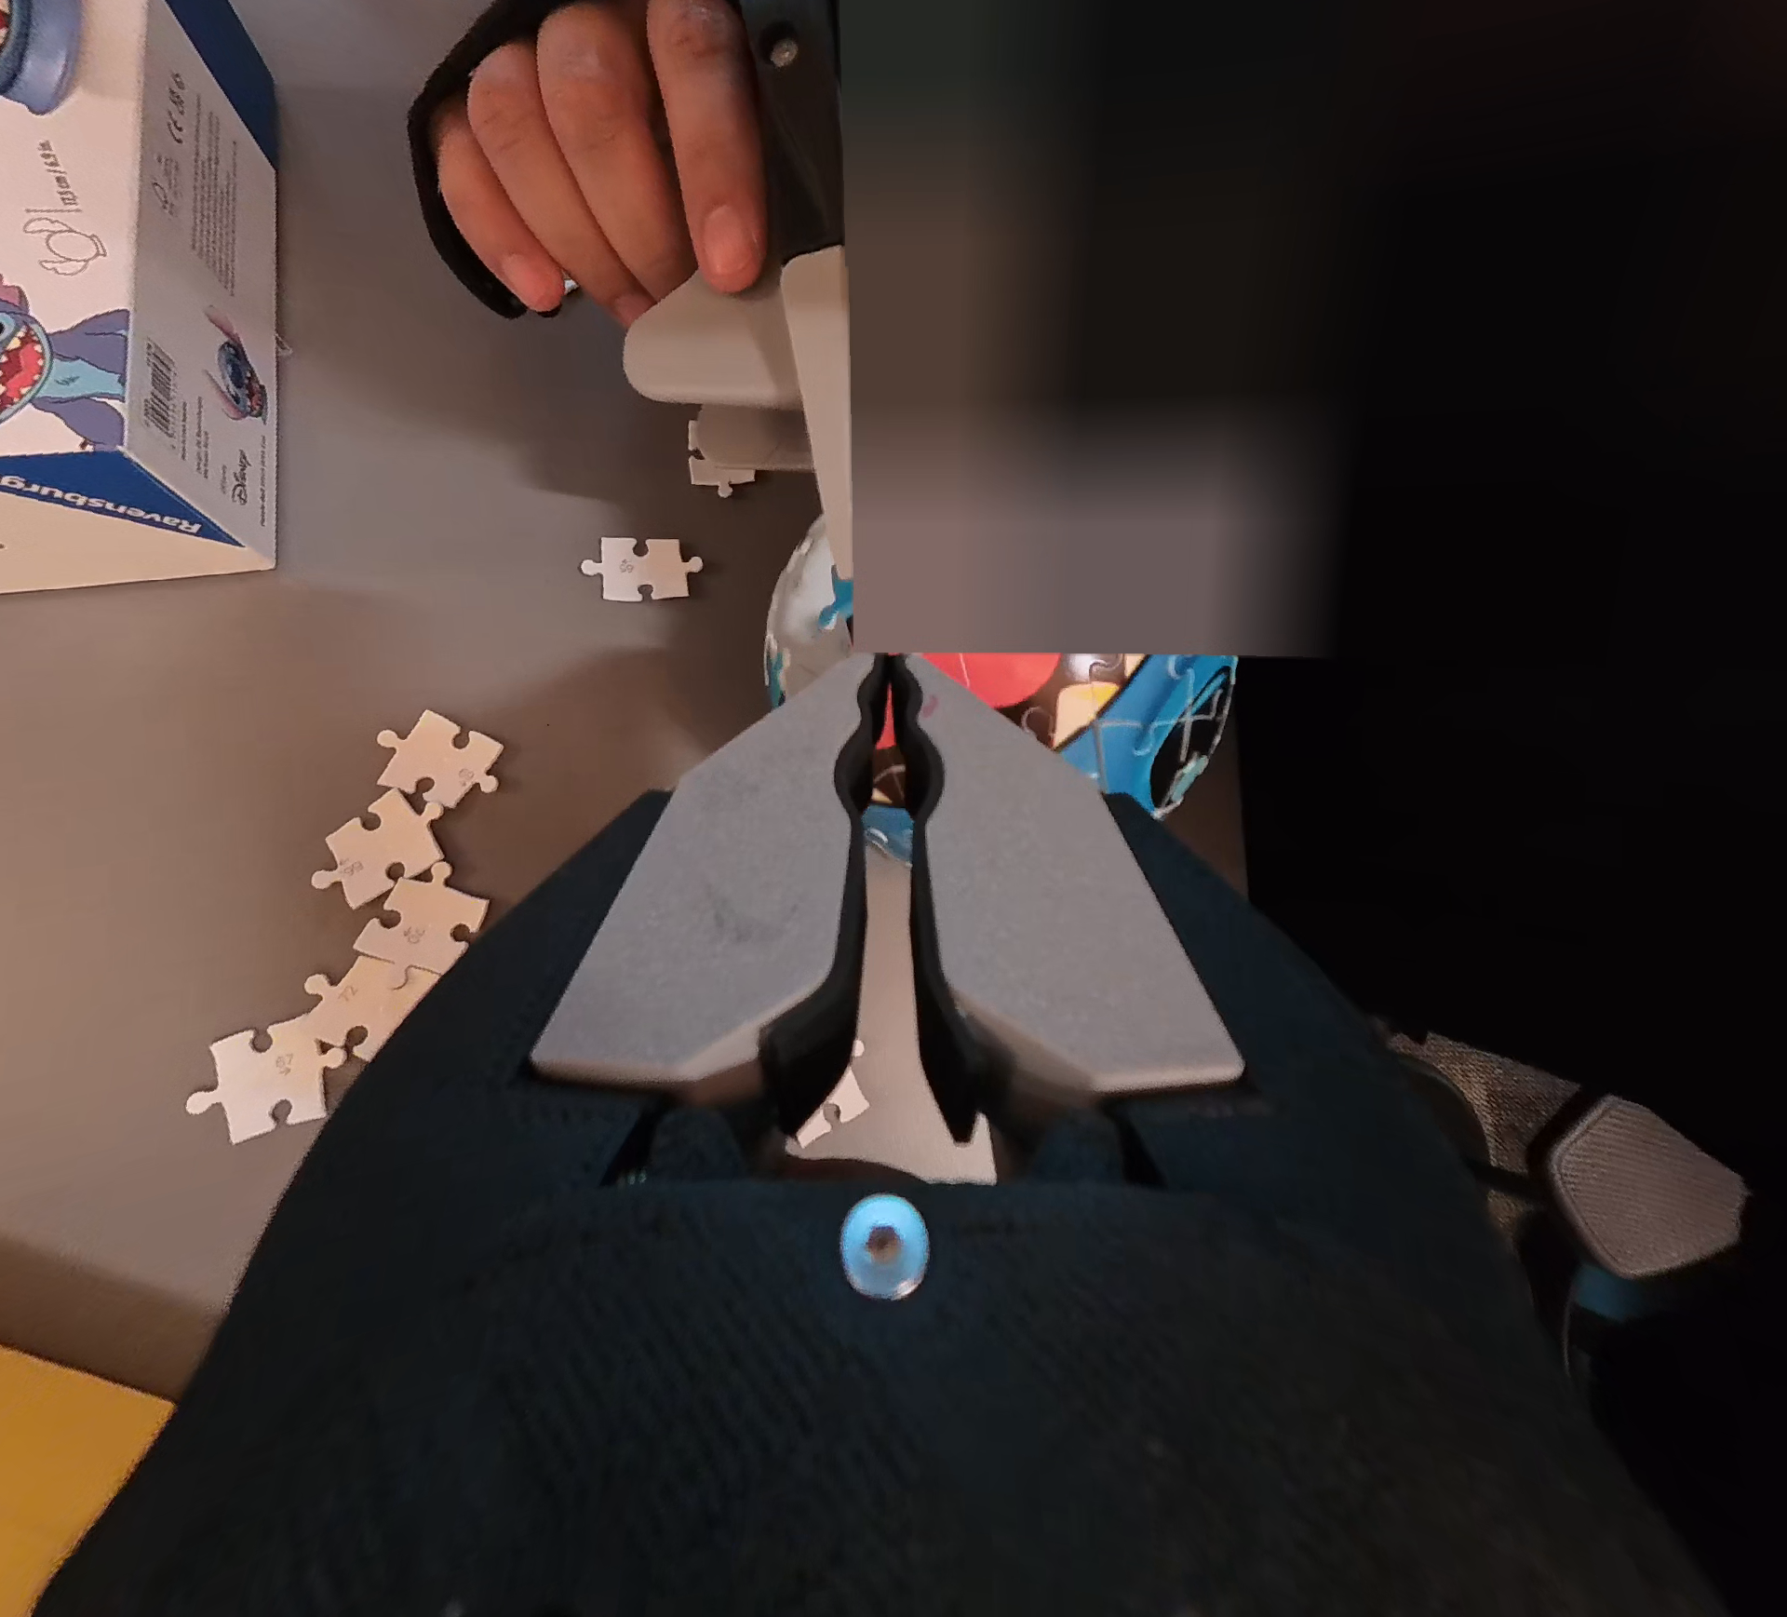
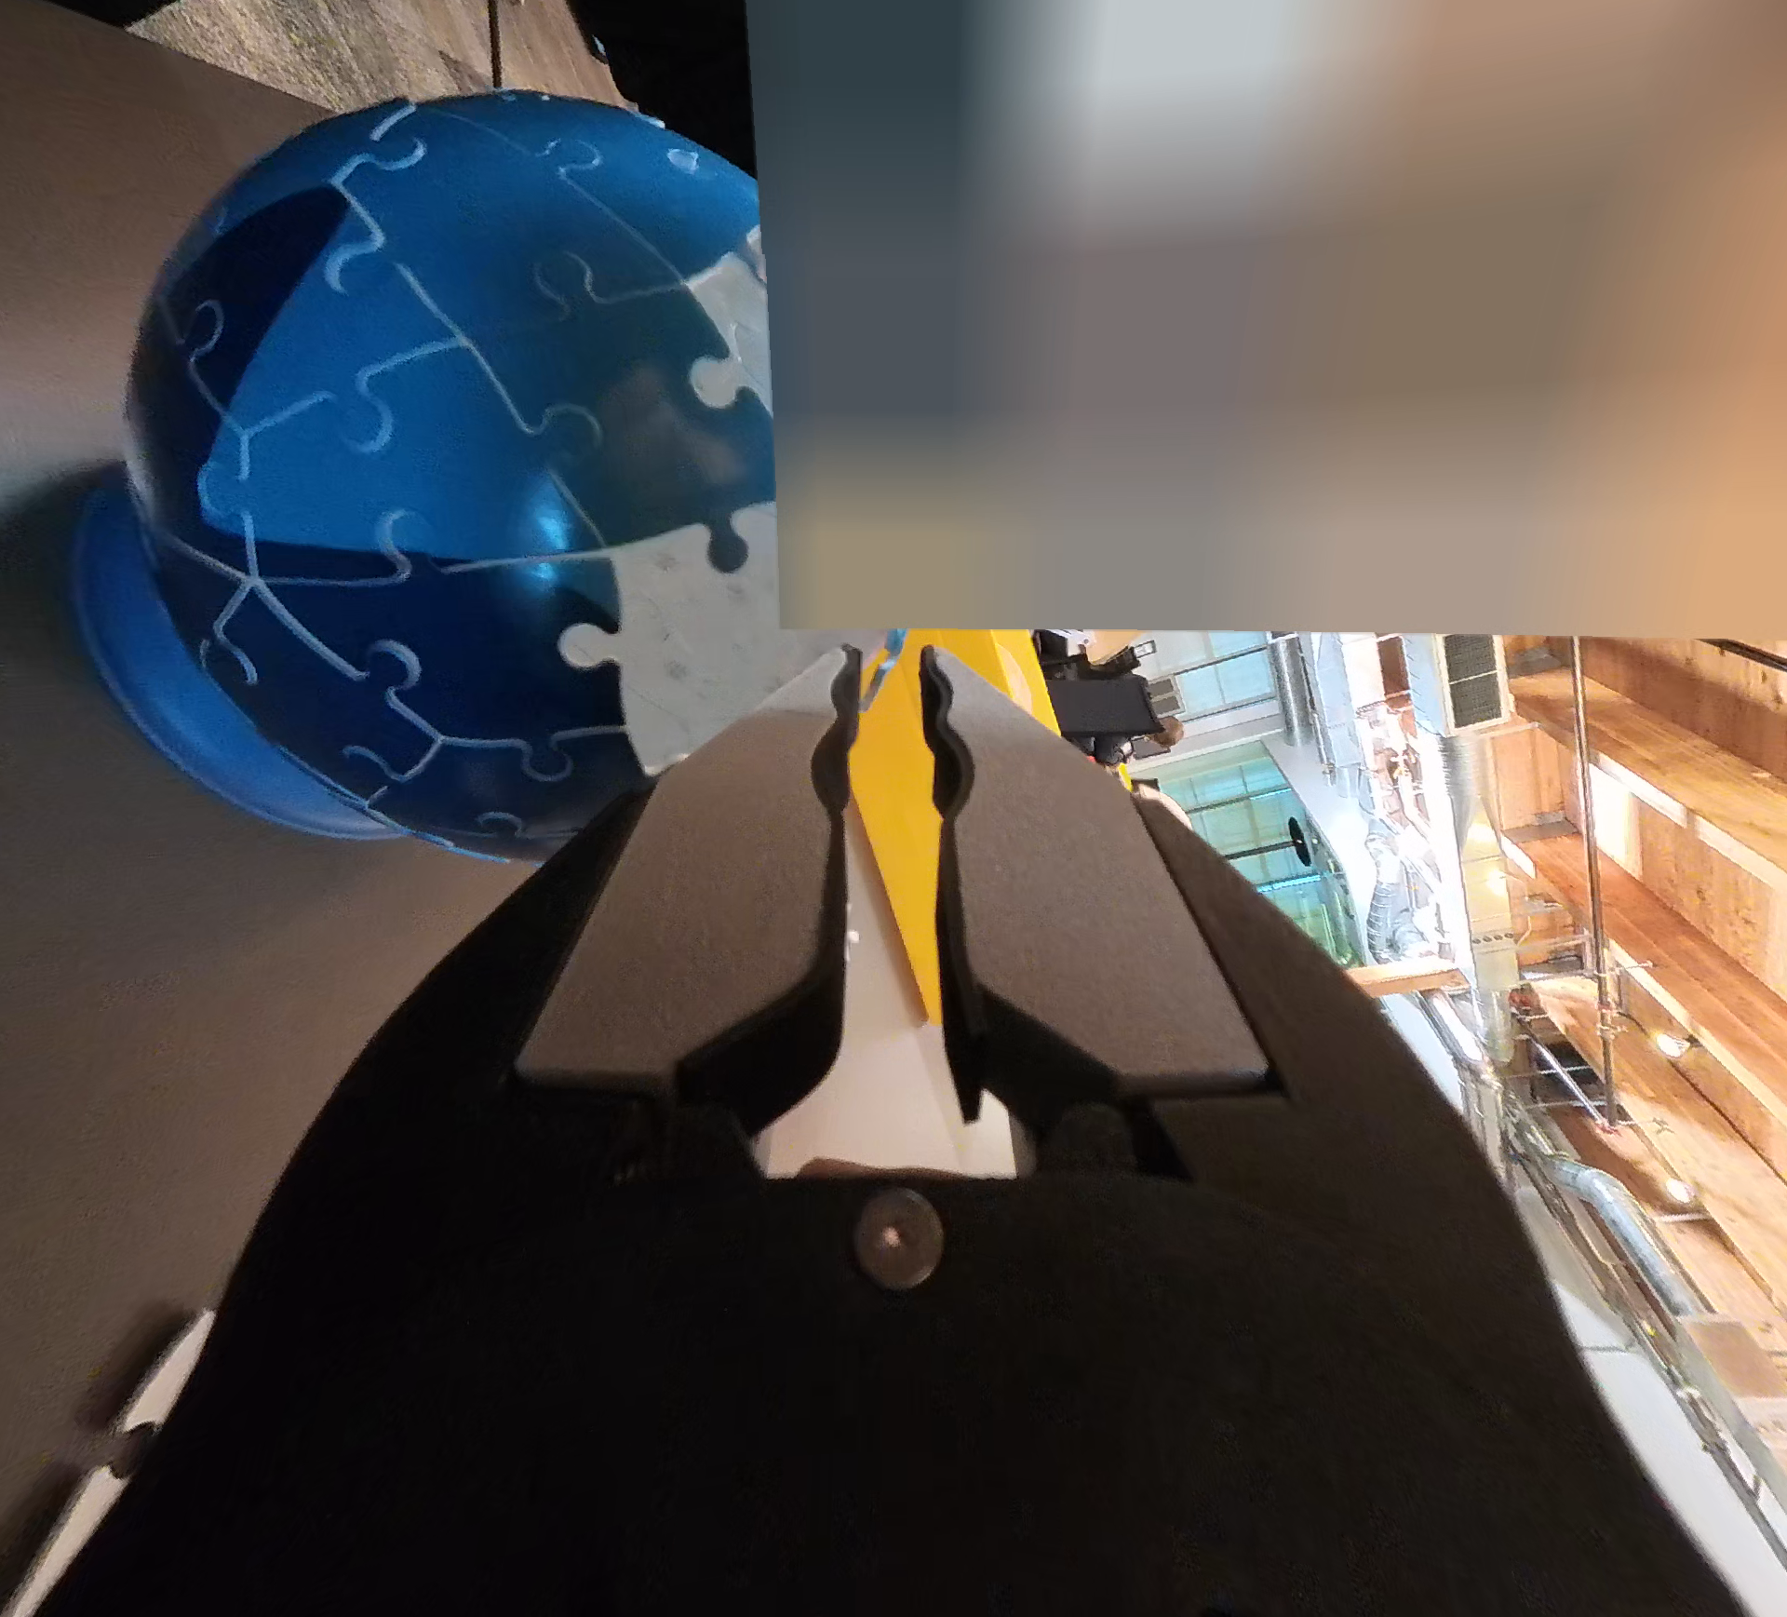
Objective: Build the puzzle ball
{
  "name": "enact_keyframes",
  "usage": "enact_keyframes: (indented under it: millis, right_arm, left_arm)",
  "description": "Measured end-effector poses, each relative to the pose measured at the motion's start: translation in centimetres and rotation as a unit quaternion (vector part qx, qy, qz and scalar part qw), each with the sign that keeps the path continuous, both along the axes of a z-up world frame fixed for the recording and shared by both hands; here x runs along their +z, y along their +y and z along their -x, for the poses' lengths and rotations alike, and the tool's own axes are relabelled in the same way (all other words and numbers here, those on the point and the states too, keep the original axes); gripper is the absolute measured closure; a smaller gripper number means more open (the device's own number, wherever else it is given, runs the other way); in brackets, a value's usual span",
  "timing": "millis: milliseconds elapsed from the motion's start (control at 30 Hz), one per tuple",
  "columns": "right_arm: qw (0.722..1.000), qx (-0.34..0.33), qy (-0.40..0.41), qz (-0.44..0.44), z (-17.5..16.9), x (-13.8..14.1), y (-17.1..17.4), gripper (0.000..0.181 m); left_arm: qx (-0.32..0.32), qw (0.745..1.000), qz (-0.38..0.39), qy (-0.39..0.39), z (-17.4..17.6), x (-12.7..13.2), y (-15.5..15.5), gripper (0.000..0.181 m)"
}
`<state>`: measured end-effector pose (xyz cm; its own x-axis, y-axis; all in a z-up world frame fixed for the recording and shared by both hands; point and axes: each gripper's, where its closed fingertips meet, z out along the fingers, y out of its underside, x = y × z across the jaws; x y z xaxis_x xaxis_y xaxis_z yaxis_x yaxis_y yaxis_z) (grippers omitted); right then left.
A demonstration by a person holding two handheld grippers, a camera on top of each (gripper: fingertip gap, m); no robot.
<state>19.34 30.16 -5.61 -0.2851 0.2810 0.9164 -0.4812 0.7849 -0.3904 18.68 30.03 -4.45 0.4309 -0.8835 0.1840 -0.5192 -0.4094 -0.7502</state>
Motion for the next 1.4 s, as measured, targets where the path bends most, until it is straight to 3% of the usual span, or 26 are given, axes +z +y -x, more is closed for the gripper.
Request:
enact_keyframes:
  millis: [433,733,933,1133,1400]
  right_arm:
    - [0.999,0.016,-0.033,0.035,-0.1,0.0,0.4,0.160]
    - [0.996,0.026,-0.049,0.064,-0.4,0.6,1.0,0.158]
    - [0.991,0.032,-0.077,0.105,-1.3,1.2,1.9,0.156]
    - [0.975,0.021,-0.118,0.188,-1.7,1.9,3.9,0.152]
    - [0.946,0.031,-0.161,0.280,-3.8,3.0,5.7,0.152]
  left_arm:
    - [0.001,1.000,-0.001,-0.003,-0.8,0.2,2.0,0.181]
    - [0.020,1.000,-0.010,-0.017,-0.1,0.5,1.7,0.181]
    - [0.096,0.993,-0.034,-0.063,2.3,1.6,0.4,0.181]
    - [0.205,0.966,-0.075,-0.137,5.2,2.9,-1.8,0.181]
    - [0.322,0.927,-0.076,-0.177,6.0,1.3,-5.4,0.176]
